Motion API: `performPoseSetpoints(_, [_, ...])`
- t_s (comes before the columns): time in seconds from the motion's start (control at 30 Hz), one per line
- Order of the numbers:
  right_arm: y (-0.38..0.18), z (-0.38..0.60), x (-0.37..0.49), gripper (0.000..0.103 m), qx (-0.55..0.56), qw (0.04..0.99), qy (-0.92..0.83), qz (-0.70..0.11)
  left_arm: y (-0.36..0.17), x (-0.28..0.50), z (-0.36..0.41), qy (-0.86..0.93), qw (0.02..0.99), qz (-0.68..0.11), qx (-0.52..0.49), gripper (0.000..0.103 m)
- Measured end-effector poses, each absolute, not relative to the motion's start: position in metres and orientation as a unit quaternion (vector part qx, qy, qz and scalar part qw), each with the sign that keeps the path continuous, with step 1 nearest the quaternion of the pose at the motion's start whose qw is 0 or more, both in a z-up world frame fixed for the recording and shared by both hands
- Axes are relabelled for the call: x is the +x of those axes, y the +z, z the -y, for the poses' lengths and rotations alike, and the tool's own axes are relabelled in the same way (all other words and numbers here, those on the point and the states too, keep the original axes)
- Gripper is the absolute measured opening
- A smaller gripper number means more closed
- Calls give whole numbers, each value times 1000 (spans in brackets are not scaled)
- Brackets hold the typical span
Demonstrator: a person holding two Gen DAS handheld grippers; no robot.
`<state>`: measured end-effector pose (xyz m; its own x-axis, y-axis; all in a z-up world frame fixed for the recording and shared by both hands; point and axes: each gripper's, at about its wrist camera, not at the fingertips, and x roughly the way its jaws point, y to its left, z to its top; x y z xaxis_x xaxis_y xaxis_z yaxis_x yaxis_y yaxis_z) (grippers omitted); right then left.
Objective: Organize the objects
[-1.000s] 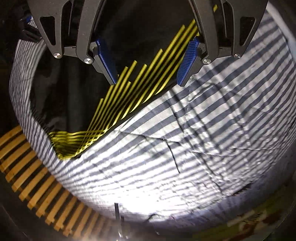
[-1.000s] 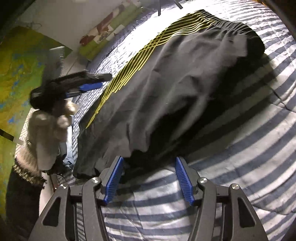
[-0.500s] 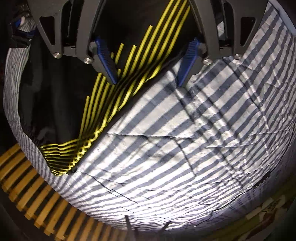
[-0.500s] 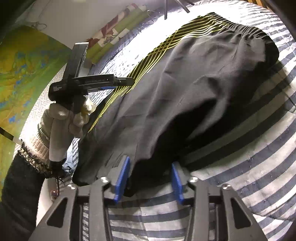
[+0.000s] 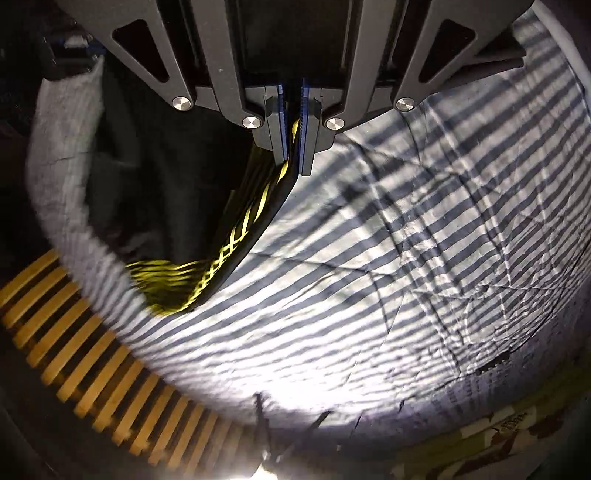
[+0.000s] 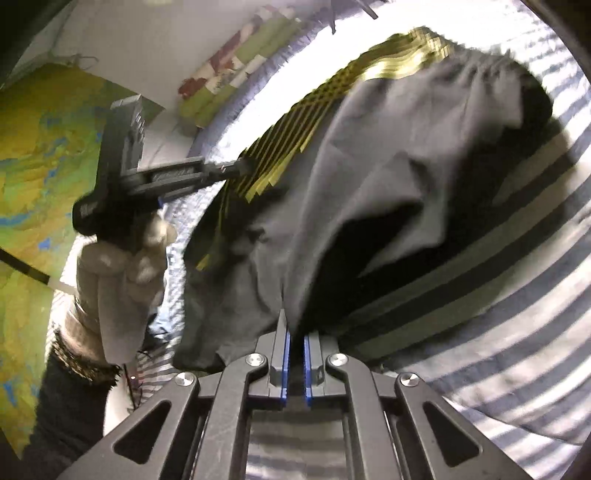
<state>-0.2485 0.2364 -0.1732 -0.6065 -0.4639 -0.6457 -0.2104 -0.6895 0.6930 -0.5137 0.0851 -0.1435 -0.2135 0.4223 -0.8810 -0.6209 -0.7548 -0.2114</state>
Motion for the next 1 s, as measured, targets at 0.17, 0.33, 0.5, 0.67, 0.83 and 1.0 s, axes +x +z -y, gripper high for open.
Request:
performPoseSetpoints(0.17, [-111, -264, -220, 5, 399, 109, -836, 360, -70, -480, -43, 793, 354, -7, -496, 5])
performPoseSetpoints(0.33, [-25, -289, -185, 5, 351, 129, -875, 308, 10, -425, 15, 810, 369, 91, -448, 5])
performPoseSetpoints(0.5, [40, -289, -152, 5, 318, 156, -894, 273, 72, -338, 63, 827, 369, 134, -402, 5])
performPoseSetpoints(0.67, [75, -267, -130, 5, 318, 190, -896, 243, 97, -259, 115, 825, 364, 205, -381, 5])
performPoseSetpoints(0.83, [73, -241, -130, 5, 350, 211, -883, 231, 84, -191, 154, 838, 330, 227, -370, 5])
performPoseSetpoints(1.0, [67, -205, -145, 5, 372, 251, -867, 215, 65, -145, 208, 848, 295, 269, -348, 5])
